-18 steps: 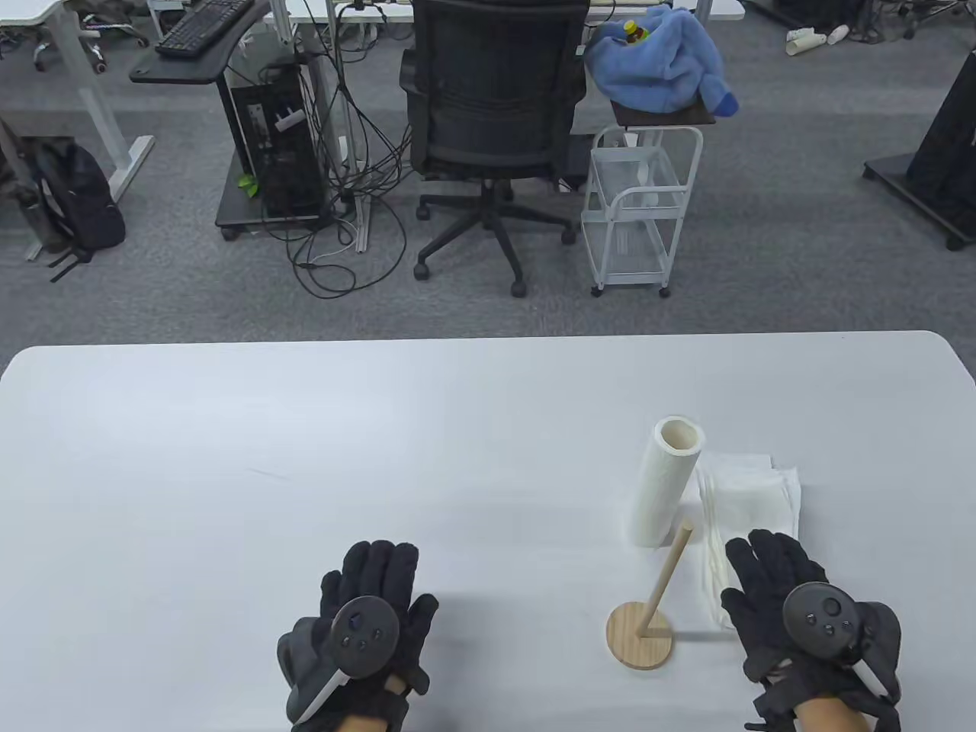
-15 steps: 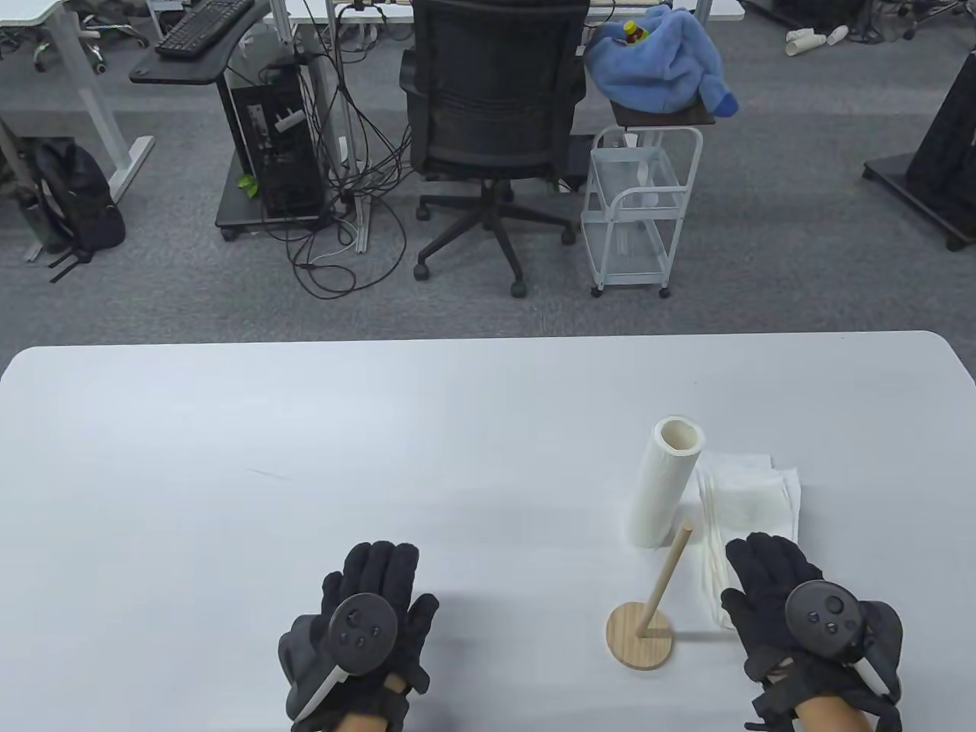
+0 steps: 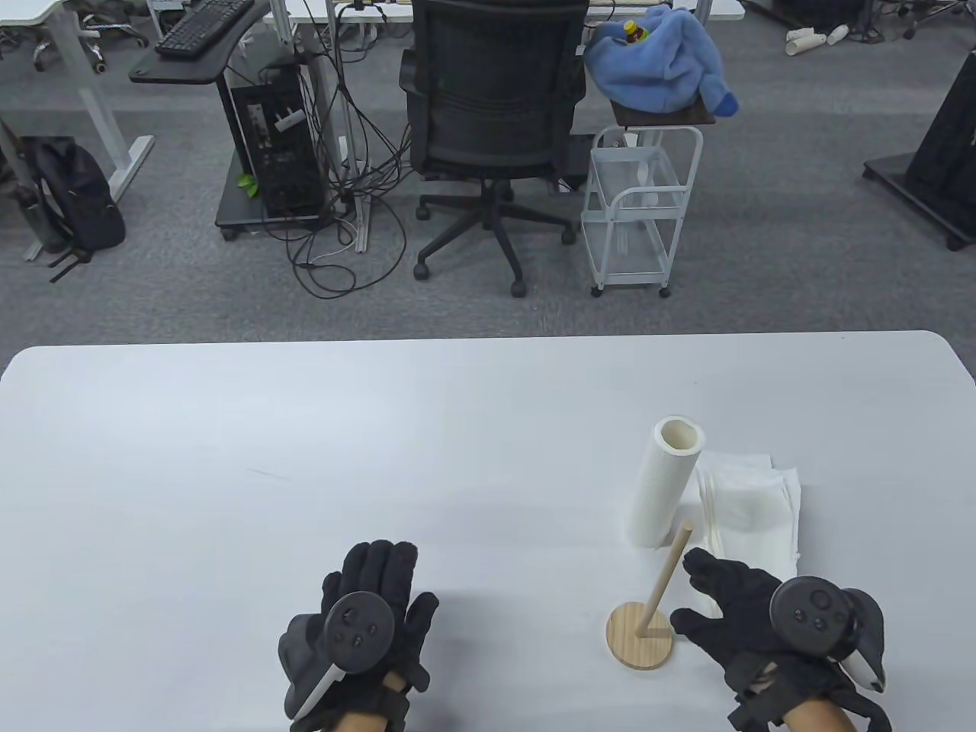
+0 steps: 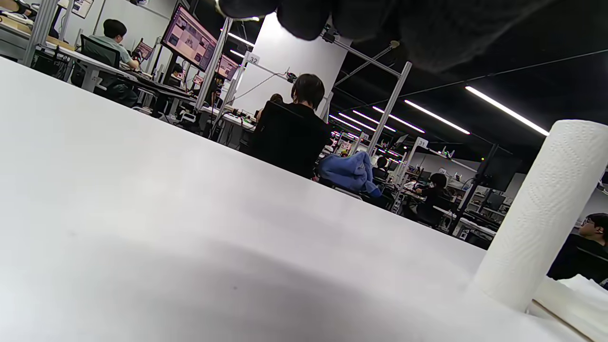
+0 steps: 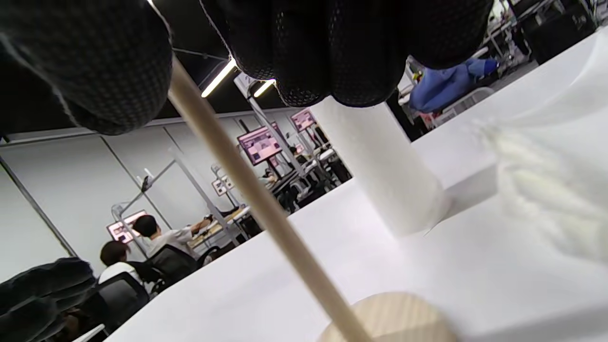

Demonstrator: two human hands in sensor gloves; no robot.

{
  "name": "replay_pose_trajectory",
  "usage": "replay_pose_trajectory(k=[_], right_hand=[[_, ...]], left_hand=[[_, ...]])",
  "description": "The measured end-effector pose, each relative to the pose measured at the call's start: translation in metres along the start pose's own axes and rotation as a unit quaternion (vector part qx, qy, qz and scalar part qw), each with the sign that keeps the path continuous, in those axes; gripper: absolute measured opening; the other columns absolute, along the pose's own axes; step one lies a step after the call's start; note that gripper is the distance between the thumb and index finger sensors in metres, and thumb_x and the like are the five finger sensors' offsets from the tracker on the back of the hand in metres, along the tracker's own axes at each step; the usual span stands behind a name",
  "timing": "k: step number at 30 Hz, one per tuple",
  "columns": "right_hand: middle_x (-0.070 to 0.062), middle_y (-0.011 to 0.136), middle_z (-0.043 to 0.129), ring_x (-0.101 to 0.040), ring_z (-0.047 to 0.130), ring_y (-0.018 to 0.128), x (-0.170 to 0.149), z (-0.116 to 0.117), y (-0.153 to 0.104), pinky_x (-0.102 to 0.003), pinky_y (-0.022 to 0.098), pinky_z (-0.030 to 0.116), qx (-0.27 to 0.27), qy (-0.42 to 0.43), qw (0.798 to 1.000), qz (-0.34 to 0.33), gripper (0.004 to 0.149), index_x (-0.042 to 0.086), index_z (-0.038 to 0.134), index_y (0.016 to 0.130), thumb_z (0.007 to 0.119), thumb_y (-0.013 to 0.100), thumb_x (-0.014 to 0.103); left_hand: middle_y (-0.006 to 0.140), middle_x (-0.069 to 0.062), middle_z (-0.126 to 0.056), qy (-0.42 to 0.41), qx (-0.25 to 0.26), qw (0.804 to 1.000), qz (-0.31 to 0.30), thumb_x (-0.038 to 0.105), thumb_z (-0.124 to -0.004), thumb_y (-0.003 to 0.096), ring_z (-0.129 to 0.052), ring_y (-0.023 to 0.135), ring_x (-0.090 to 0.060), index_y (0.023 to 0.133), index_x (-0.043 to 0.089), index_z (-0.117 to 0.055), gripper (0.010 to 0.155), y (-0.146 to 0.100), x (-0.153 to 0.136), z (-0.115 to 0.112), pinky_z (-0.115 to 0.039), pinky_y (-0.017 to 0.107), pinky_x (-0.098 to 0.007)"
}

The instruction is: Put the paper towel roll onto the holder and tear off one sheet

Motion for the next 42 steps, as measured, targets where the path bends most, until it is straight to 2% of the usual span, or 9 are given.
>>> replay_pose_trajectory(k=[7,18,24,31,42], right_hand=[[-0.012,0.087,0.071,-0.031,0.078,0.066,0.002,0.006,0.019,-0.047,0.054,0.063,-0.009,0.006,1.0,0.01,0.075,0.02,0.052,0.101,0.083,0.043,0.055],[-0.01,0.073,0.085,-0.028,0.086,0.054,0.012,0.007,0.023,-0.046,0.048,0.068,-0.044,-0.004,0.999,-0.032,0.05,0.023,0.072,0.09,0.083,0.046,0.043],[-0.012,0.072,0.086,-0.03,0.087,0.053,0.026,0.001,0.029,-0.047,0.047,0.069,-0.07,-0.001,0.997,-0.043,0.049,0.021,0.074,0.09,0.083,0.046,0.04],[-0.011,0.072,0.085,-0.03,0.086,0.053,0.051,0.0,0.05,-0.047,0.047,0.069,-0.076,-0.012,0.996,-0.053,0.049,0.021,0.073,0.09,0.083,0.046,0.04],[-0.012,0.071,0.086,-0.03,0.087,0.052,0.073,0.019,0.086,-0.048,0.046,0.069,-0.085,-0.018,0.994,-0.061,0.049,0.02,0.073,0.089,0.083,0.046,0.04]], left_hand=[[0.112,-0.005,-0.039,-0.018,0.002,1.0,0.001,0.048,-0.071,0.0499,-0.036,0.108,-0.041,0.107,0.028,-0.041,0.068,-0.001,-0.002,0.001,-0.036,0.074,-0.068],[0.112,-0.005,-0.038,-0.031,-0.002,1.0,0.002,0.049,-0.071,0.0499,-0.036,0.108,-0.041,0.107,0.028,-0.041,0.068,0.0,-0.004,0.0,-0.036,0.074,-0.068],[0.112,-0.005,-0.038,-0.04,-0.004,0.999,0.007,0.049,-0.071,0.0498,-0.036,0.108,-0.041,0.107,0.028,-0.04,0.068,0.0,-0.005,0.0,-0.035,0.074,-0.068],[0.112,-0.005,-0.038,-0.047,-0.003,0.999,0.006,0.049,-0.071,0.0499,-0.036,0.108,-0.041,0.107,0.027,-0.04,0.068,0.0,-0.006,0.0,-0.035,0.074,-0.068],[0.112,-0.006,-0.037,-0.057,-0.011,0.998,0.014,0.049,-0.071,0.0501,-0.035,0.108,-0.042,0.107,0.028,-0.039,0.069,0.001,-0.008,-0.003,-0.035,0.074,-0.068]])
Point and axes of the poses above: the tracker on the back of each hand, its own x axis roughly to the thumb side, its own y axis roughly from the wrist to the fingertips, z = x × y, the point moved 5 cm from there along y, roughly from the wrist to the fingertips
